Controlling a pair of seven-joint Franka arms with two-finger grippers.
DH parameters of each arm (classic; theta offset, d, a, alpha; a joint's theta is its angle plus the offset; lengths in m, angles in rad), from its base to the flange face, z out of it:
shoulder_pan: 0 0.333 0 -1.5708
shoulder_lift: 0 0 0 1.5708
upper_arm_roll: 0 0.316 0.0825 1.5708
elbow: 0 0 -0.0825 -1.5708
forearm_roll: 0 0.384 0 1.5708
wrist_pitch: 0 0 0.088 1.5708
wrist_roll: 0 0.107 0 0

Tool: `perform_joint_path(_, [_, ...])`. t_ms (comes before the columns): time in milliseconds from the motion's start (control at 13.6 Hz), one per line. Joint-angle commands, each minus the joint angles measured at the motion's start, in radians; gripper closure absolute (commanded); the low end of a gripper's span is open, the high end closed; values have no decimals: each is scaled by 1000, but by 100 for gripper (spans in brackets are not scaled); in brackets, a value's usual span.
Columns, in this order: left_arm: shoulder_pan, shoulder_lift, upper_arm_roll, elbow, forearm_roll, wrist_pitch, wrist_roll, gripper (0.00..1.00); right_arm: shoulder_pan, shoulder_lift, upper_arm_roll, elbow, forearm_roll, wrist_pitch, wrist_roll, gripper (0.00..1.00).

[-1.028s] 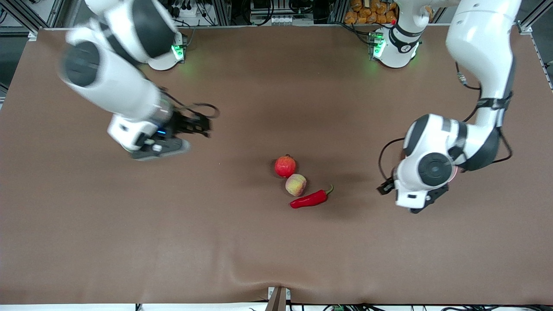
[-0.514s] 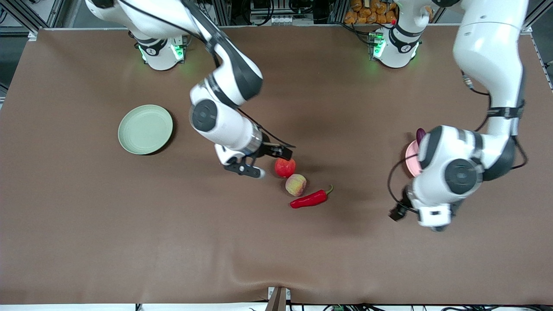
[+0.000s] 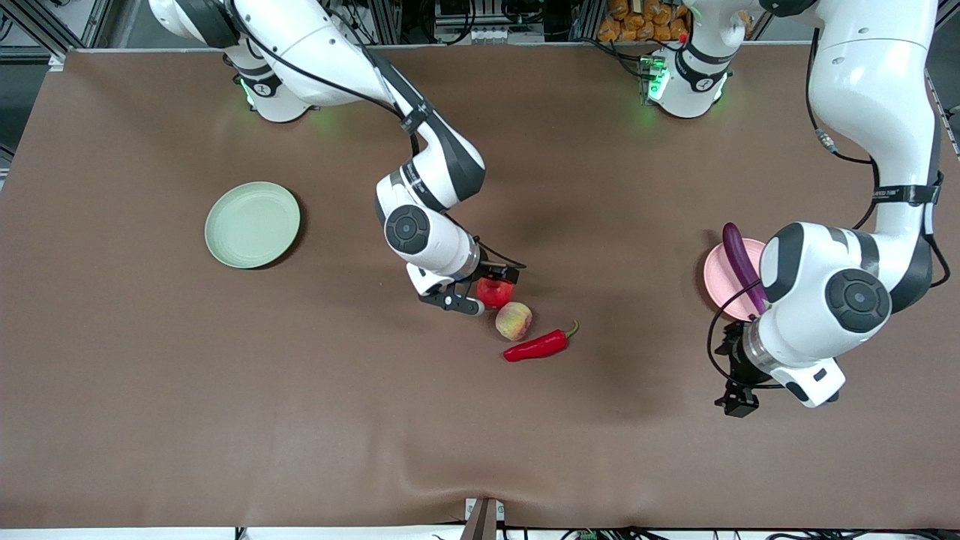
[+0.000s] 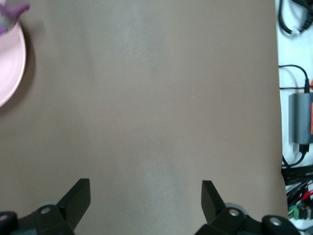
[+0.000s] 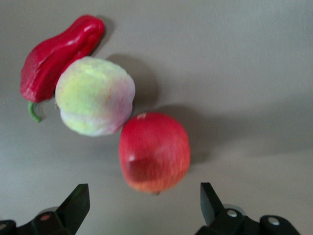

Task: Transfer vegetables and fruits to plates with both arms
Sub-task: 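Reach the right gripper to the apple while the left gripper releases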

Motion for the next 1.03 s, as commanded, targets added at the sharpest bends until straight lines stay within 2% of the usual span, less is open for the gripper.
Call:
perform_joint_path(0, [-34, 20, 0, 2, -19, 11, -179, 0, 1, 34, 0, 27, -17, 32, -42, 0])
perform_joint_path(220, [-67, 35, 0, 2, -34, 11, -333, 0, 12, 55, 0, 29, -22, 56, -42, 0])
perform_joint_path(367, [-80, 48, -7, 4, -85, 13, -336, 0, 12, 80, 0, 29, -20, 97, -40, 0])
perform_joint_path(441, [-109, 58, -7, 5, -89, 14, -336, 0, 12, 81, 0, 29, -13, 99, -36, 16])
perform_joint_path(514, [-140, 80, -7, 5, -88, 16, -333, 0, 15, 80, 0, 29, -12, 99, -34, 40])
perform_joint_path(661, [-175, 111, -5, 6, -86, 43, -330, 0, 27, 78, 0, 27, -16, 96, -36, 100])
perform_joint_path(808, [-212, 135, -7, 7, -89, 84, -292, 0, 9, 48, -2, 35, -23, 26, -46, 100])
perform_joint_path(955, [-246, 157, -7, 9, -95, 132, -300, 0, -47, -30, -7, 44, -22, -185, -52, 100])
